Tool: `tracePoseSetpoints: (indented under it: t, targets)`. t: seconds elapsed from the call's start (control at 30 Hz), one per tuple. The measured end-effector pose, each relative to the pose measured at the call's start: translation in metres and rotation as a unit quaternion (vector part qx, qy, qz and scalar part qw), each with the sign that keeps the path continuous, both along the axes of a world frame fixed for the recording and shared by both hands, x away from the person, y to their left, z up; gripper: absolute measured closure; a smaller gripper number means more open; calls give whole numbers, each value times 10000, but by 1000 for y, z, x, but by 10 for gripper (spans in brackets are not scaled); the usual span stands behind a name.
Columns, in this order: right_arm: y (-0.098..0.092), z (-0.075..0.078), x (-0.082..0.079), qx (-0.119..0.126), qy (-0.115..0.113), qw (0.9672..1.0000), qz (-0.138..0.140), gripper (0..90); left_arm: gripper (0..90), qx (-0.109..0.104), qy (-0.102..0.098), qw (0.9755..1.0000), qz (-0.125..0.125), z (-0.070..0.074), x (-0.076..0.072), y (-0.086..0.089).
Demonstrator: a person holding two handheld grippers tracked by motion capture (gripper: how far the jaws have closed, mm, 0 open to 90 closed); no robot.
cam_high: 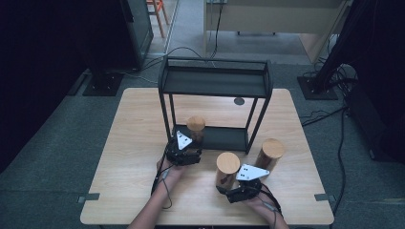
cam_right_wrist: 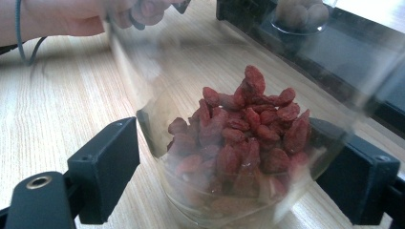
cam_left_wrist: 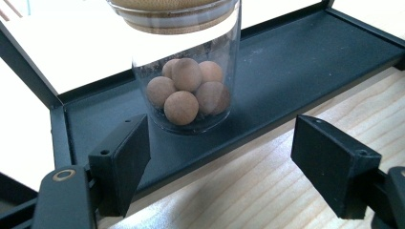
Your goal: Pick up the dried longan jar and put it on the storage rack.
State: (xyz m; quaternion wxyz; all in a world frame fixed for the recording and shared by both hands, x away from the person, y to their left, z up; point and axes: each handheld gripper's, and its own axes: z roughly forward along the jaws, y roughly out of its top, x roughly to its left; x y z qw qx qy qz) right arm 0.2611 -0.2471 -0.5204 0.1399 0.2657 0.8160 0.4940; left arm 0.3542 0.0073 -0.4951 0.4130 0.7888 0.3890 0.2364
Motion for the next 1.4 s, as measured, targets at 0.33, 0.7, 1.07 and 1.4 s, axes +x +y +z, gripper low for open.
tracePoseSetpoints:
  t: [0.33,0.7,1.07,1.4]
  targets:
    - [0,0,0,-6,-10,10000,-17,137,215,-39,56,9999,-87,-3,-8,6]
    - [0,0,0,-1,4,10000,-18,137,215,-88,62,9999,-73,-13,-14,10]
    - [-1,0,0,22,24,10000,-51,137,215,-174,148,9996,-160,-14,-19,13]
    - [0,0,1,2,21,10000,-45,137,214,-151,216,9994,-238,-18,-26,16]
